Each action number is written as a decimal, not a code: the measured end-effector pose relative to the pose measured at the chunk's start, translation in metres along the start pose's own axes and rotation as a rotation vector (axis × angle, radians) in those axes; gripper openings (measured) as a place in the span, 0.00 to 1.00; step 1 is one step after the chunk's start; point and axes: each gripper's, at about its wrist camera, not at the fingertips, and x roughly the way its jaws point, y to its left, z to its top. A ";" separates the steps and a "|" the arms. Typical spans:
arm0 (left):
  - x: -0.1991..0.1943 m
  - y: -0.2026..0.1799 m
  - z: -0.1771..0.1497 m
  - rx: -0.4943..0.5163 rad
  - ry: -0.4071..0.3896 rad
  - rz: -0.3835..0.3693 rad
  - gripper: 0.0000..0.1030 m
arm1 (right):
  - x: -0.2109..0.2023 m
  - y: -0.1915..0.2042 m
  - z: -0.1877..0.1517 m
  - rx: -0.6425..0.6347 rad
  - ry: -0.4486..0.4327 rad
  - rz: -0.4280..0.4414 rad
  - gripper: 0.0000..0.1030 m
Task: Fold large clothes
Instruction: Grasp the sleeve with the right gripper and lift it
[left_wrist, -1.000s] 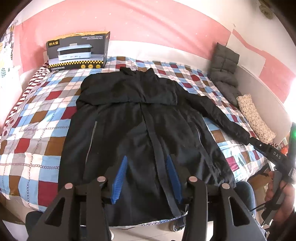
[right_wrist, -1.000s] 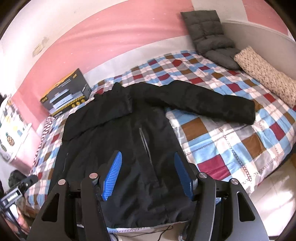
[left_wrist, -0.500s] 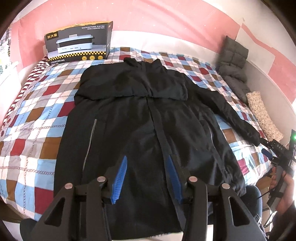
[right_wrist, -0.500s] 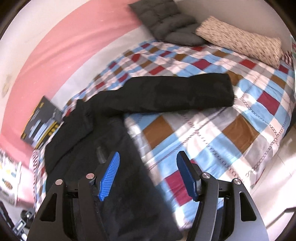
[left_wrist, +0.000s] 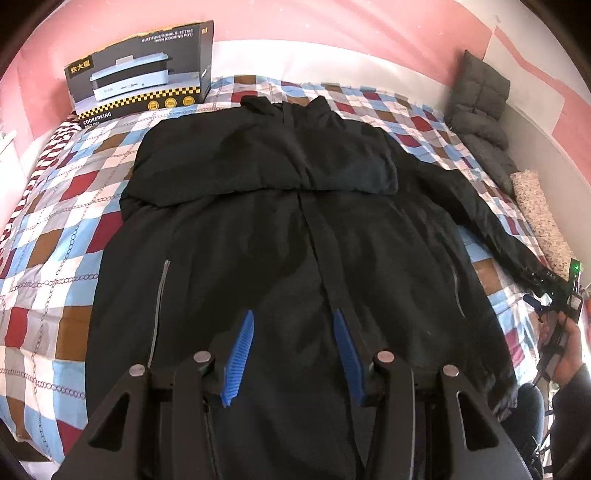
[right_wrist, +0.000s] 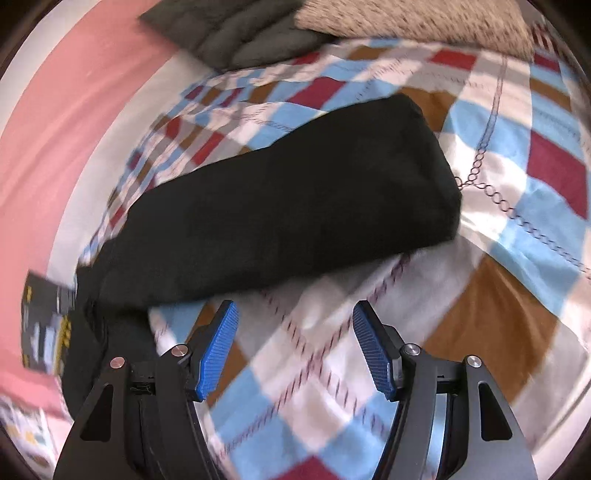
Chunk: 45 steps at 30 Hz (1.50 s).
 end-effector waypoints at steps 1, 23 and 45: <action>0.004 0.002 0.002 -0.002 0.006 0.003 0.46 | 0.003 -0.003 0.003 0.020 0.000 0.008 0.63; 0.035 0.053 0.010 -0.131 0.009 0.016 0.46 | -0.067 0.151 0.065 -0.261 -0.202 0.122 0.21; 0.034 0.135 0.002 -0.257 -0.029 0.047 0.46 | 0.036 0.436 -0.140 -0.895 0.128 0.383 0.19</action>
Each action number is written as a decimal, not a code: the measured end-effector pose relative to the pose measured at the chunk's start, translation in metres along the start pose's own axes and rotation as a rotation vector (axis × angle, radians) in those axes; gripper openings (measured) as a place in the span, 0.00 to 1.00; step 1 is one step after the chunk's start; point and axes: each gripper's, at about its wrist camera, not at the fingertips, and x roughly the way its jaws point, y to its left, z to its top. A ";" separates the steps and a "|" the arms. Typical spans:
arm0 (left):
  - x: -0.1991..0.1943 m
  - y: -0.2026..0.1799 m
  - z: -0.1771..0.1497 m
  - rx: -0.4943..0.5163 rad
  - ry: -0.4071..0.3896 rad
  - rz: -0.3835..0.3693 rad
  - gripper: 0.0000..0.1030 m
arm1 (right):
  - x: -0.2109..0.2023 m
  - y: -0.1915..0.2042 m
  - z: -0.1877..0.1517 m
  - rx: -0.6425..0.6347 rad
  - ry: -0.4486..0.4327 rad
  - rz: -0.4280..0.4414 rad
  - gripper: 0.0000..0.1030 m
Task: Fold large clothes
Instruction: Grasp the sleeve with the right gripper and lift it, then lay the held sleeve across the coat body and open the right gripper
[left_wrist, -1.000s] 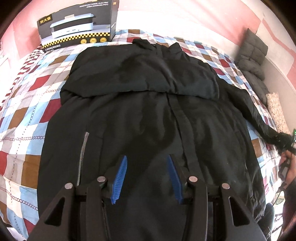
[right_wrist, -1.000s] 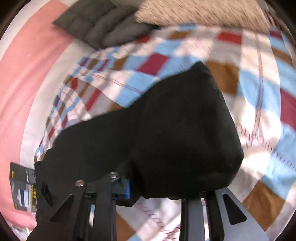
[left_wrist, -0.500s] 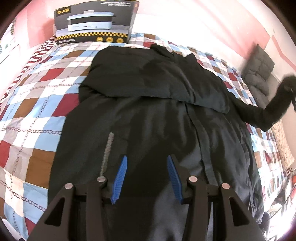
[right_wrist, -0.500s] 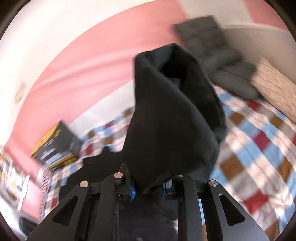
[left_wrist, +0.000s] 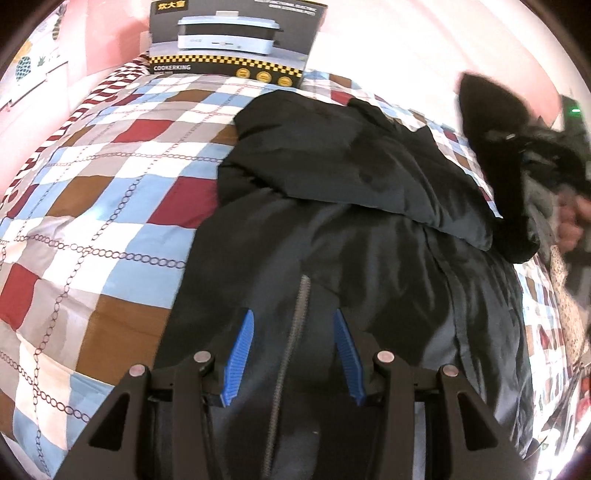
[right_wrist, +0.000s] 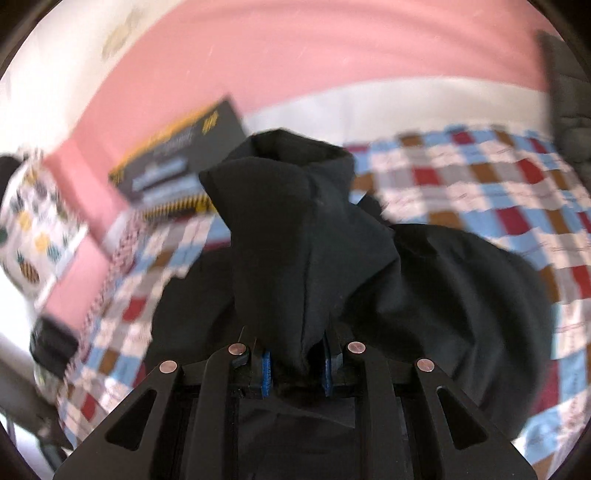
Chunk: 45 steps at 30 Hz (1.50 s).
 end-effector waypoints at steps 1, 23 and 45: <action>0.000 0.002 0.001 -0.001 -0.001 0.002 0.46 | 0.017 0.006 -0.007 -0.013 0.033 0.001 0.19; 0.019 -0.083 0.108 0.119 -0.107 -0.175 0.62 | -0.046 -0.084 -0.050 0.117 -0.057 -0.012 0.63; 0.113 -0.107 0.144 0.217 -0.081 0.021 0.06 | 0.026 -0.157 -0.062 0.144 0.088 -0.166 0.24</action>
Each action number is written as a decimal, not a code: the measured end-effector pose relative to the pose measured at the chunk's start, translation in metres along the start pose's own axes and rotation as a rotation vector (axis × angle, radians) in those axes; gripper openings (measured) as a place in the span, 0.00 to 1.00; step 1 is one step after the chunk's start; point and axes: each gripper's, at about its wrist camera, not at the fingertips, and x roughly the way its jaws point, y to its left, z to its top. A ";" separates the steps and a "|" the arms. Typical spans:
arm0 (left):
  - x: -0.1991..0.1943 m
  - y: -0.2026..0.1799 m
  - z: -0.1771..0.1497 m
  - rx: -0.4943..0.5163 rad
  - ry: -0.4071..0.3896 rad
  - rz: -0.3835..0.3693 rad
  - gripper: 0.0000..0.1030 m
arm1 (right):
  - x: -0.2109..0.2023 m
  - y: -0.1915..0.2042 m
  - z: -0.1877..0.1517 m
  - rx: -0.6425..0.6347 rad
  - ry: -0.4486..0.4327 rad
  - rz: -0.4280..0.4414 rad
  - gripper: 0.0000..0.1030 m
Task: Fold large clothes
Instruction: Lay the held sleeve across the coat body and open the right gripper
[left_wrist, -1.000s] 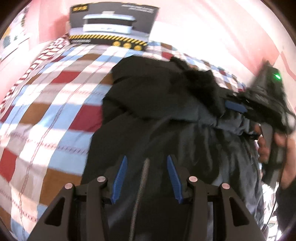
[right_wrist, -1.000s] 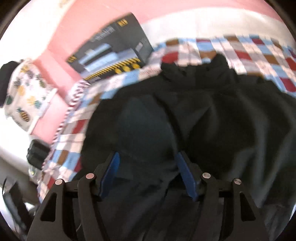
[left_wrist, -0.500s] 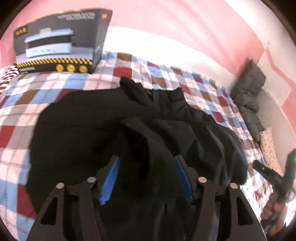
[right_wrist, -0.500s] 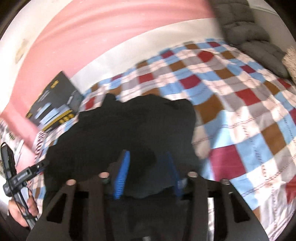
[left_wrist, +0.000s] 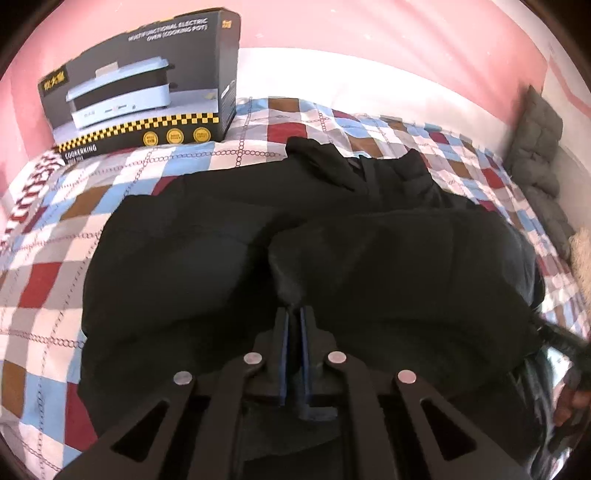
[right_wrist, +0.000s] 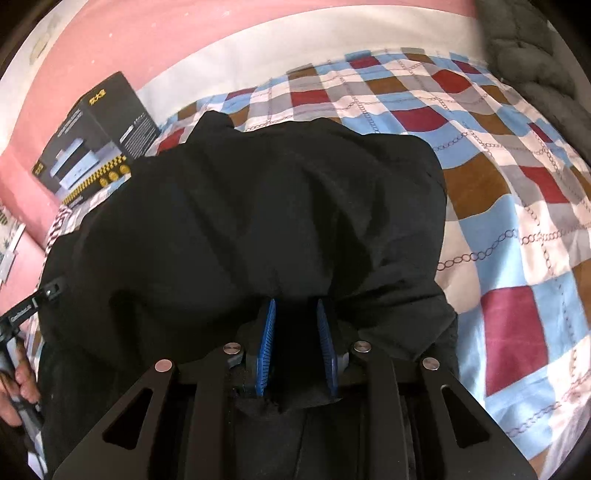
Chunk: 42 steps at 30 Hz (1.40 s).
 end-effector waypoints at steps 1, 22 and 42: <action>-0.004 0.001 0.000 -0.003 -0.007 -0.005 0.06 | -0.007 -0.002 0.001 0.000 -0.006 0.006 0.24; 0.060 -0.016 0.015 0.021 -0.039 0.043 0.05 | 0.040 -0.024 0.042 -0.026 -0.051 -0.069 0.24; 0.001 0.014 -0.022 -0.003 0.027 0.093 0.05 | -0.024 -0.003 -0.004 -0.099 -0.019 -0.118 0.24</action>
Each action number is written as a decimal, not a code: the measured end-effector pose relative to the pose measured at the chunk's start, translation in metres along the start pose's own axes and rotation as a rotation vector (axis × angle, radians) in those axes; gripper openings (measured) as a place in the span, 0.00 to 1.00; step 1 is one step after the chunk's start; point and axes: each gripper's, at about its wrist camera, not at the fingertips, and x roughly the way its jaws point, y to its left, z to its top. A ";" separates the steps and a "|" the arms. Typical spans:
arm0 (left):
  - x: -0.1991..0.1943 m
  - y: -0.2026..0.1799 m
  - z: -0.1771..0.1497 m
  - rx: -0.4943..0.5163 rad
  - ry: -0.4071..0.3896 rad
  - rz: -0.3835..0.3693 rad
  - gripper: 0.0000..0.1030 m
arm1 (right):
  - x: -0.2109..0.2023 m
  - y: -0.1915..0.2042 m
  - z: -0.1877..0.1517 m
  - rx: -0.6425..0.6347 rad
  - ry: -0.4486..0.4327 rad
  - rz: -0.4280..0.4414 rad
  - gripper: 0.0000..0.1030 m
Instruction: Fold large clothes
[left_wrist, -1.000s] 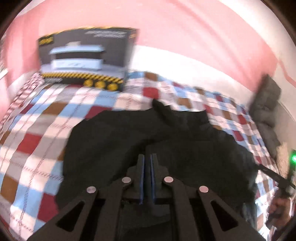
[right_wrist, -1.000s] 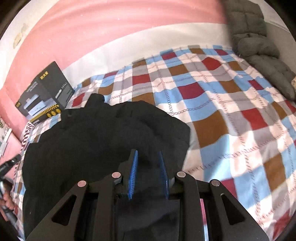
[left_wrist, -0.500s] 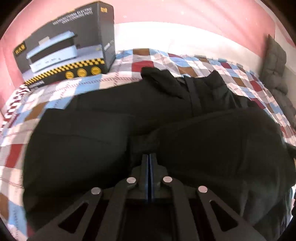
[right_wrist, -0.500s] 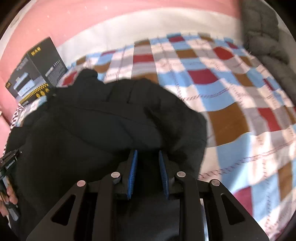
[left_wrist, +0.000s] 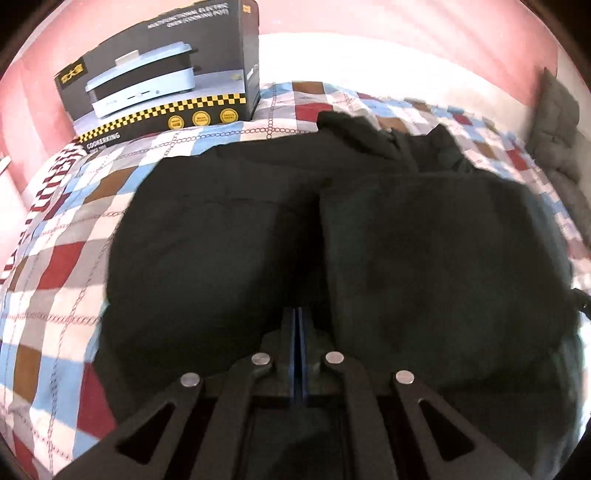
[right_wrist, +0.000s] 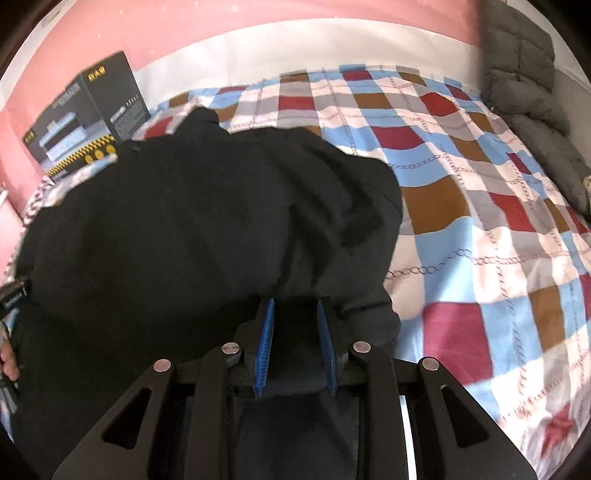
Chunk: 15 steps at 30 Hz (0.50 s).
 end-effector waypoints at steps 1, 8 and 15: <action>-0.012 0.002 -0.004 -0.004 -0.012 -0.009 0.05 | -0.012 0.001 -0.003 -0.001 -0.011 0.008 0.24; -0.095 0.011 -0.064 0.003 -0.036 -0.067 0.06 | -0.099 0.011 -0.057 0.022 -0.085 0.023 0.24; -0.163 0.005 -0.127 0.004 -0.015 -0.109 0.10 | -0.157 0.027 -0.116 0.039 -0.092 0.043 0.30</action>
